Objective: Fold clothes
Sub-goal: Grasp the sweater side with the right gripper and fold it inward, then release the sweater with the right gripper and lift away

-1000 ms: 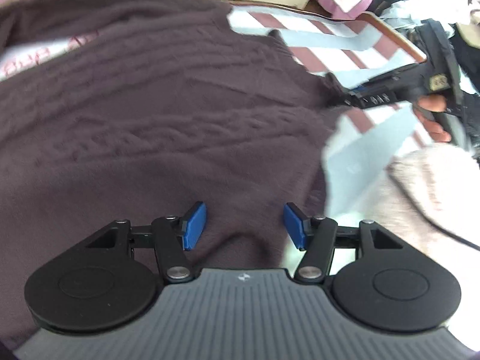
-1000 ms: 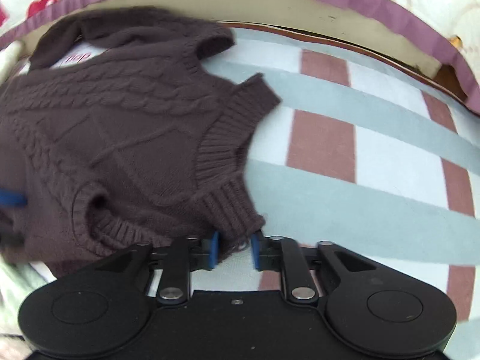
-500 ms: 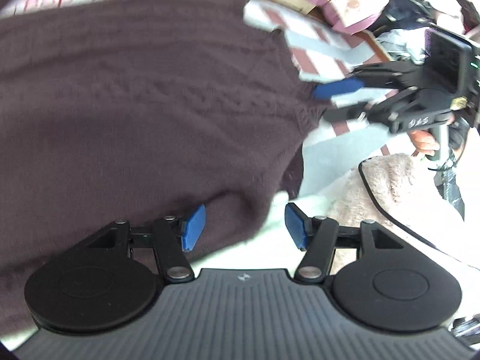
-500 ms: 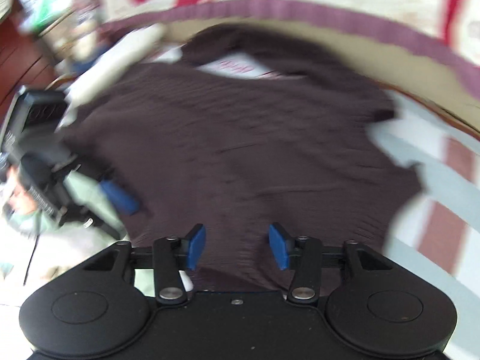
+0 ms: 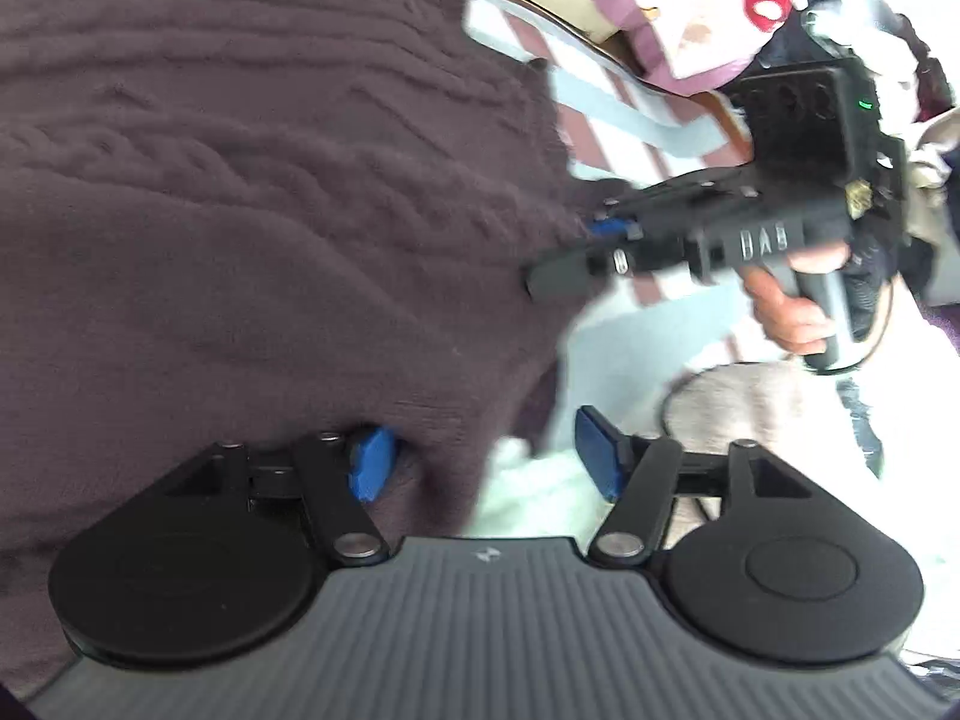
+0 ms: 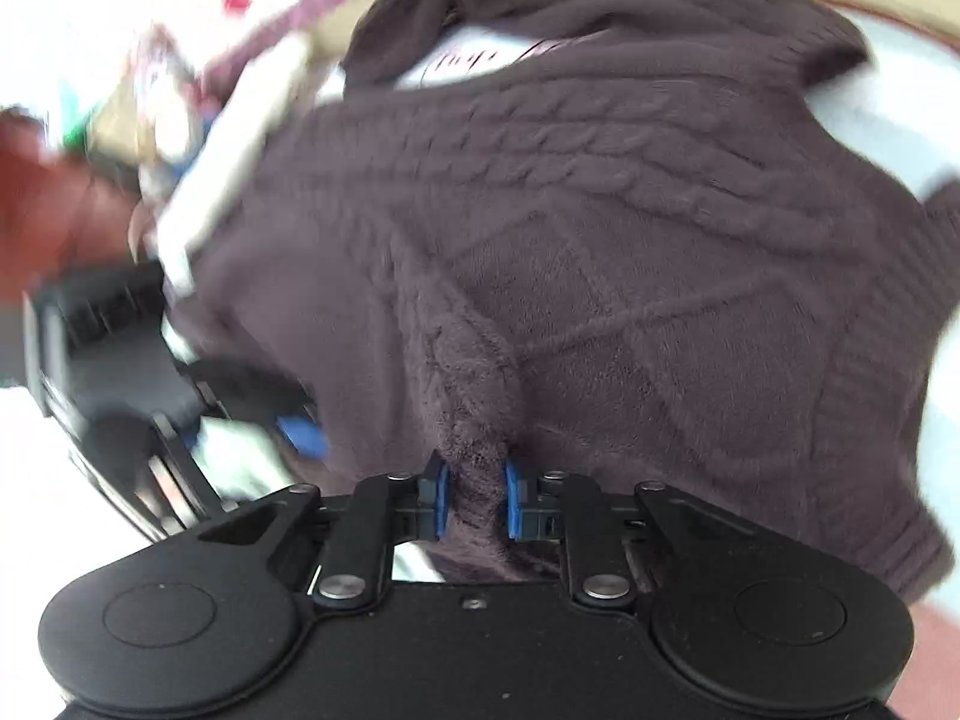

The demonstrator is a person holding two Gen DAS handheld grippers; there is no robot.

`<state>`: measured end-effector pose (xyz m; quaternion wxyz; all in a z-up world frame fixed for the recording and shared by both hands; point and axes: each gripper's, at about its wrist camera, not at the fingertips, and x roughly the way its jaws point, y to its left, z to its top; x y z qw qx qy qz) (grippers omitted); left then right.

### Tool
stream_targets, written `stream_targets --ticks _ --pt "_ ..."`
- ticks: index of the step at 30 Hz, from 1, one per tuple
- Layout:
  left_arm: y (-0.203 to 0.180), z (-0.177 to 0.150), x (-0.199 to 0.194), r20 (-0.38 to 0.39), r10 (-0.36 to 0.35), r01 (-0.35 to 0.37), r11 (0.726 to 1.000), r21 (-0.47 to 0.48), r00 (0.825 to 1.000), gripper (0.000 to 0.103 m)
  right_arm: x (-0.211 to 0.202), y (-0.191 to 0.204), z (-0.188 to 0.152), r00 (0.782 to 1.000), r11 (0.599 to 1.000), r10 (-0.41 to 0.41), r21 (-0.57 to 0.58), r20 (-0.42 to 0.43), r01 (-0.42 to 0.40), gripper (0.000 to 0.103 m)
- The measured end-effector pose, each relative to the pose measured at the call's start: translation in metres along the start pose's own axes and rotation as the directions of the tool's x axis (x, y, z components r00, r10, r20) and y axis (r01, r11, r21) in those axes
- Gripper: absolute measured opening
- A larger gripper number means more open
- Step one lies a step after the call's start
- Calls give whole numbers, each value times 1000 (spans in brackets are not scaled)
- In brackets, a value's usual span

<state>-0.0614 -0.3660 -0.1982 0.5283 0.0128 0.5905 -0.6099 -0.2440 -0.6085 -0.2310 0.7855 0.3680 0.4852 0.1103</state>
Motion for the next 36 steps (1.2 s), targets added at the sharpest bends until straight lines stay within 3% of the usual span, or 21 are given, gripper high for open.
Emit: stream_targets --ticks 3,5,7,11,15,16,18,20,21,22,23,25,27,28,31,33,36 --pt "-23 -6 -9 -2 -31 31 988 148 1000 46 -17 -19 -4 993 984 115 136 29 -118 20" --pt "-29 -8 -7 -28 -5 11 981 193 1000 46 -13 -24 -10 996 989 84 127 -40 -79 20" --pt "-31 -9 -3 -51 25 -14 977 211 998 46 2 -23 -20 981 995 -85 35 -172 92 11" --pt "-22 -14 1 -59 57 -45 982 186 997 49 9 -8 -25 977 994 -106 -37 -187 101 16" --pt "-16 -10 -2 -45 2 2 995 104 999 50 3 7 -19 986 990 -105 -103 -127 92 31" --pt "-15 -10 -4 -44 -10 14 995 96 999 50 1 5 -18 989 991 -109 -94 -105 99 49" --pt "-11 -12 -6 -45 -25 28 996 80 999 50 4 0 -16 990 991 -120 -66 -71 115 62" --pt "-9 -12 -4 -40 -26 29 997 65 999 46 16 -9 -12 990 993 -115 -24 -76 113 59" --pt "-8 -13 -5 -37 -22 25 998 61 999 45 18 -12 -10 993 996 -85 16 -81 87 46" --pt "-7 -14 -7 -32 -16 18 998 61 999 43 18 -16 -8 996 995 -21 91 -89 29 20" --pt "-8 -14 -8 -27 -10 11 998 63 1000 41 11 -20 -9 996 987 47 157 -79 -34 20" --pt "-11 -14 -10 -39 34 -31 997 70 999 35 -6 -10 -10 994 986 102 137 -40 -95 20" --pt "-13 -14 -8 -73 105 -99 992 76 992 29 -14 4 -14 998 997 -5 80 -70 10 17" --pt "-13 -13 -4 -94 145 -138 988 74 985 29 -13 9 -17 987 992 -116 37 -110 120 12" --pt "-17 -10 0 -93 175 -170 983 68 980 29 -2 10 -24 948 959 -280 4 -153 284 0" --pt "-23 -11 -1 -92 178 -169 981 95 980 38 6 10 -29 909 924 -379 -17 -175 382 5" --pt "-35 -18 -11 -86 180 -164 972 166 980 51 -10 29 -26 908 910 -414 4 -69 415 12"
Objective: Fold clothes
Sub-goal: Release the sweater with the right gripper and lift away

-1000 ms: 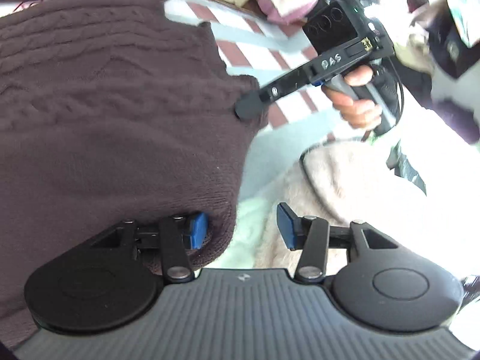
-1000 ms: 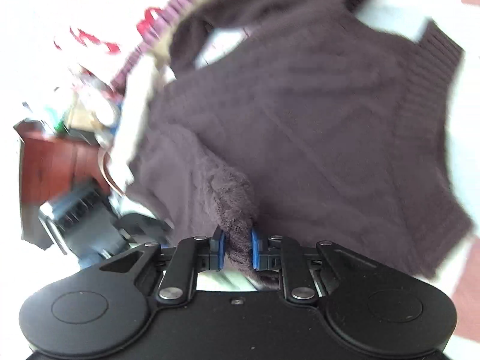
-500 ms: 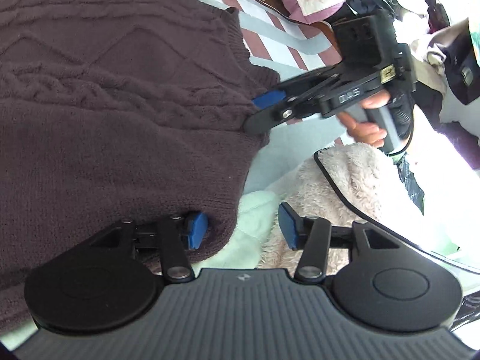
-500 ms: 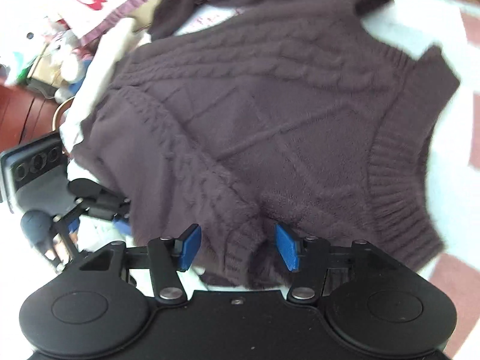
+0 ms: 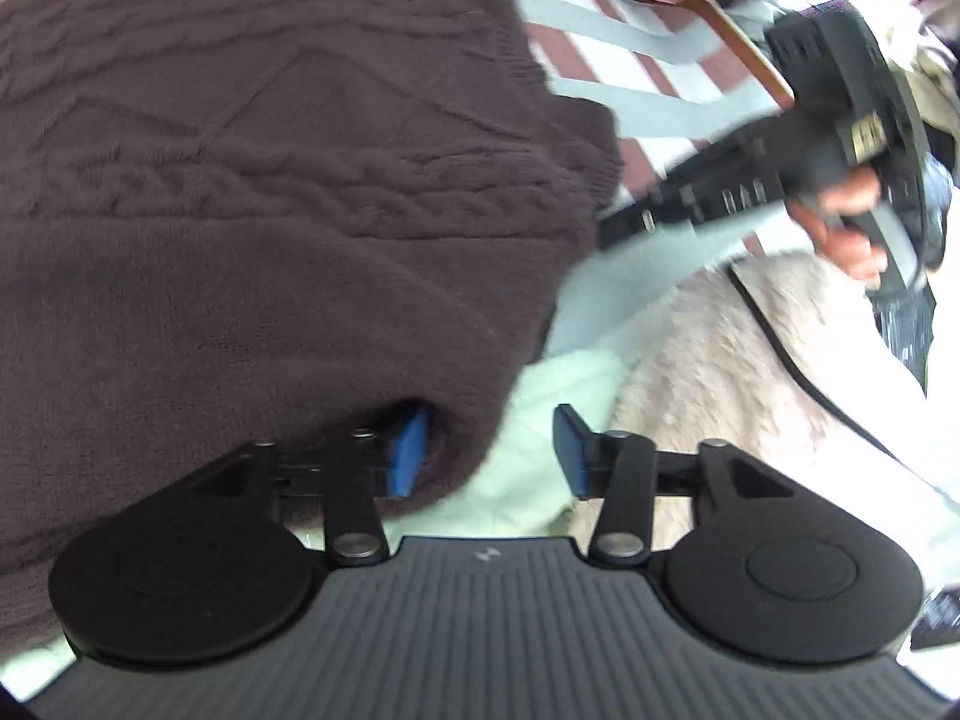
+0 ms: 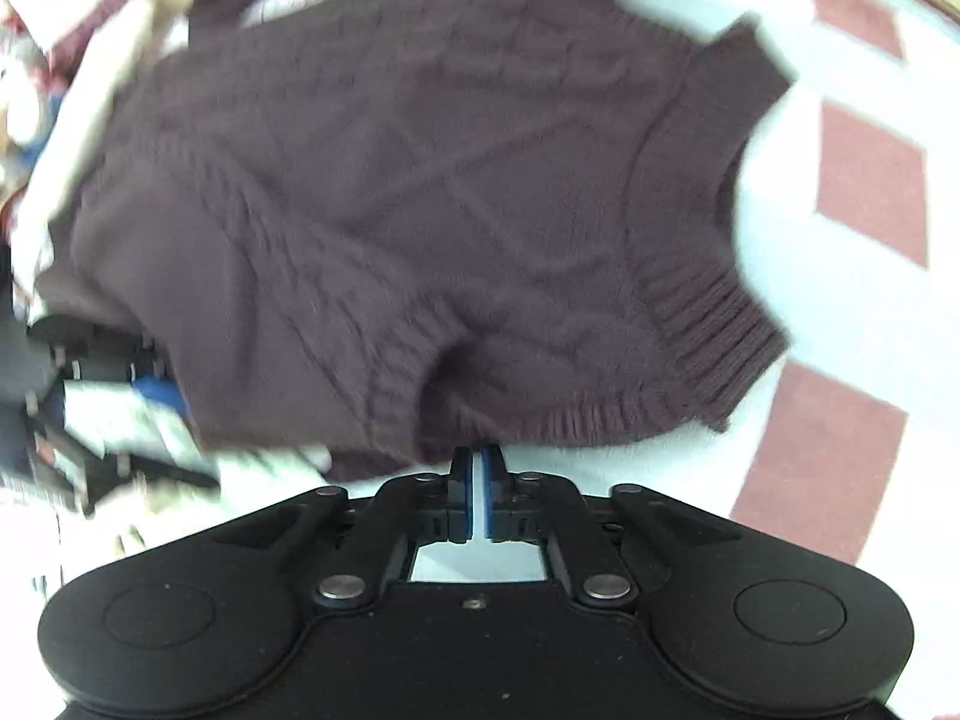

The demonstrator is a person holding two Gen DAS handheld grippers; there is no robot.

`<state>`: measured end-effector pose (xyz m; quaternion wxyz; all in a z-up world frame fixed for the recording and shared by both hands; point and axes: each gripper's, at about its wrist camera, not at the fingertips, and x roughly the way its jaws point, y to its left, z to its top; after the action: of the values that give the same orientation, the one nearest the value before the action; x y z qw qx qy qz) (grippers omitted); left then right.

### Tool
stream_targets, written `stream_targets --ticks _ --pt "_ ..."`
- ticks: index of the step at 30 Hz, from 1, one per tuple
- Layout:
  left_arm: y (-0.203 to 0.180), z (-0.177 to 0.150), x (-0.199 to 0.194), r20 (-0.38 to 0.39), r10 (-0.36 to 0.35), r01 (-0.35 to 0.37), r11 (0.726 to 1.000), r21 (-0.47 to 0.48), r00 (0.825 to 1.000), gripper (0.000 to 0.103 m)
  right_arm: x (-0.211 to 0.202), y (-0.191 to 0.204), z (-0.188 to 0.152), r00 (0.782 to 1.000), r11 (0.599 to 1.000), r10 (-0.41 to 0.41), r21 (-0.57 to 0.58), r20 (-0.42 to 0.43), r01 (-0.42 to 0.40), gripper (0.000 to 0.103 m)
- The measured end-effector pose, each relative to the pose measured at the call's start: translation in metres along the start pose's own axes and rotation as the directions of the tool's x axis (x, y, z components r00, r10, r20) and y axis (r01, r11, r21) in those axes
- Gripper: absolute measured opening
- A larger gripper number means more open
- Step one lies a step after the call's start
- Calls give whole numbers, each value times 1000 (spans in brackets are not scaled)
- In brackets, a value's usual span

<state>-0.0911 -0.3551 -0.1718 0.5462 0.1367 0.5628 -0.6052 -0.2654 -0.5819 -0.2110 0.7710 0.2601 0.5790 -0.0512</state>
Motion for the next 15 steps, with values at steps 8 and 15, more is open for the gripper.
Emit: stream_targets --ticks 8,15 --pt "53 -19 -69 261 -187 235 957 -169 947 81 -36 51 49 931 999 -8 -31 364 21 47" --pt "104 -32 -141 355 174 -41 935 -353 919 79 50 122 121 906 985 158 7 393 -175 47"
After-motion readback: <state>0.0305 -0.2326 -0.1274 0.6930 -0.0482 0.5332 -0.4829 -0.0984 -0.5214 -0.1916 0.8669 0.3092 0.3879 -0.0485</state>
